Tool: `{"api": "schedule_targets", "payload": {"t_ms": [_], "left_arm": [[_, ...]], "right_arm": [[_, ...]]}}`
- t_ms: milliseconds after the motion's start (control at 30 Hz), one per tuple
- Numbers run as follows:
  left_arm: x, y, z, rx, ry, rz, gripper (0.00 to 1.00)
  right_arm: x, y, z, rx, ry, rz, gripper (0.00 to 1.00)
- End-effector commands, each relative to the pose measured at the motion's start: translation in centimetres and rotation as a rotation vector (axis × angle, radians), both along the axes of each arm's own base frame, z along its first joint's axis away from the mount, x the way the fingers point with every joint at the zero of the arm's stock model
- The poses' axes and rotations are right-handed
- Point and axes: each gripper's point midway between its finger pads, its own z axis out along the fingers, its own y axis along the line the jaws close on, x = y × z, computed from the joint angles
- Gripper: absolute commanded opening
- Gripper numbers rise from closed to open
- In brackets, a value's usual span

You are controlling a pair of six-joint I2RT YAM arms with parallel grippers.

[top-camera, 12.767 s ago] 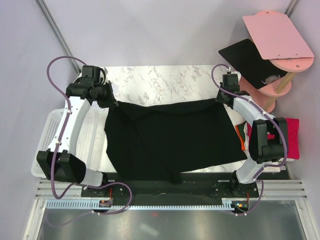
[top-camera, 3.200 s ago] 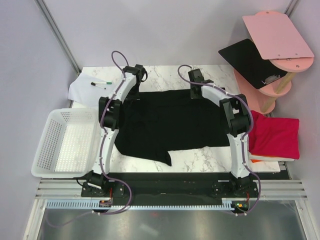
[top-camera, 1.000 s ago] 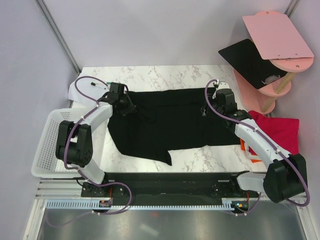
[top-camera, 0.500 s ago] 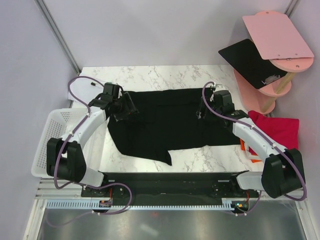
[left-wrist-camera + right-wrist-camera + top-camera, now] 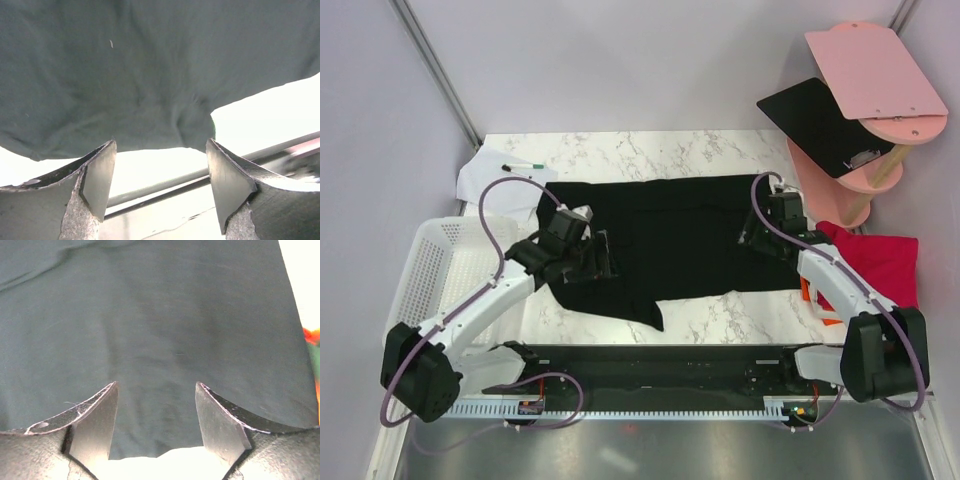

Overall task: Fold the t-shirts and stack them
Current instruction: Fold the flattened tshirt in 1/3 of the way

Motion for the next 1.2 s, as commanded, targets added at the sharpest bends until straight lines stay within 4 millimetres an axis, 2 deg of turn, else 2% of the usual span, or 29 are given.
{"api": "schedule_targets", "payload": {"t_ms": [0,33,67,133,167,233,267,333,367,567,667,933,1000,1167], "left_arm": [[-2.3,-1.3,-2.6,0.142,0.020,-0.064,0.79],[-2.5,-1.5,-3.7,0.187,0.037,-0.070,0.79],[-3.3,-2.7,-3.9,0.202,0.038,-0.113,0.79],[-3.8,-3.5,-5.3,0.280,0.053,-0.138,0.78],[-4.6,-4.8,-5.1,0.300,0.047,-0.175,0.78],[-4.9,-5.5,-5.7,0.372,0.038,-0.191,0.78],[-5.4,-6.8,-6.2,0.403,0.040,-0.216,0.78],[-6.0,-7.0,-6.6,0.460,0.042,-0.227,0.78],[-6.5,-8.0,-7.0,0.476,0.046,-0.242,0.78],[-8.1,-9.8,-7.9,0.516,0.040,-0.281,0.78],[-8.3,-10.0,-8.0,0.526,0.035,-0.284,0.78],[-7.6,-9.4,-7.2,0.569,-0.001,-0.266,0.79],[-7.5,-9.2,-7.2,0.582,0.002,-0.266,0.79],[-7.0,-8.5,-5.5,0.605,-0.031,-0.234,0.80]], "right_arm": [[-2.1,-3.7,-2.9,0.196,0.132,-0.157,0.68],[-2.4,-4.1,-3.3,0.226,0.147,-0.171,0.68],[-2.6,-5.6,-3.4,0.267,0.152,-0.223,0.68],[-3.5,-5.5,-3.9,0.360,0.183,-0.230,0.68],[-3.8,-6.7,-4.0,0.390,0.183,-0.274,0.68],[-4.8,-6.8,-4.2,0.457,0.191,-0.309,0.68],[-5.2,-7.8,-4.2,0.474,0.187,-0.350,0.68],[-6.2,-8.2,-4.0,0.489,0.183,-0.384,0.68],[-6.5,-8.8,-4.0,0.492,0.181,-0.411,0.68],[-9.2,-9.2,-4.8,0.516,0.202,-0.495,0.67],[-10.1,-8.6,-5.3,0.542,0.217,-0.514,0.66],[-11.8,-7.4,-4.5,0.563,0.209,-0.524,0.66],[-12.0,-7.5,-5.1,0.559,0.212,-0.539,0.66],[-12.3,-7.9,-7.4,0.542,0.259,-0.565,0.65]]}}
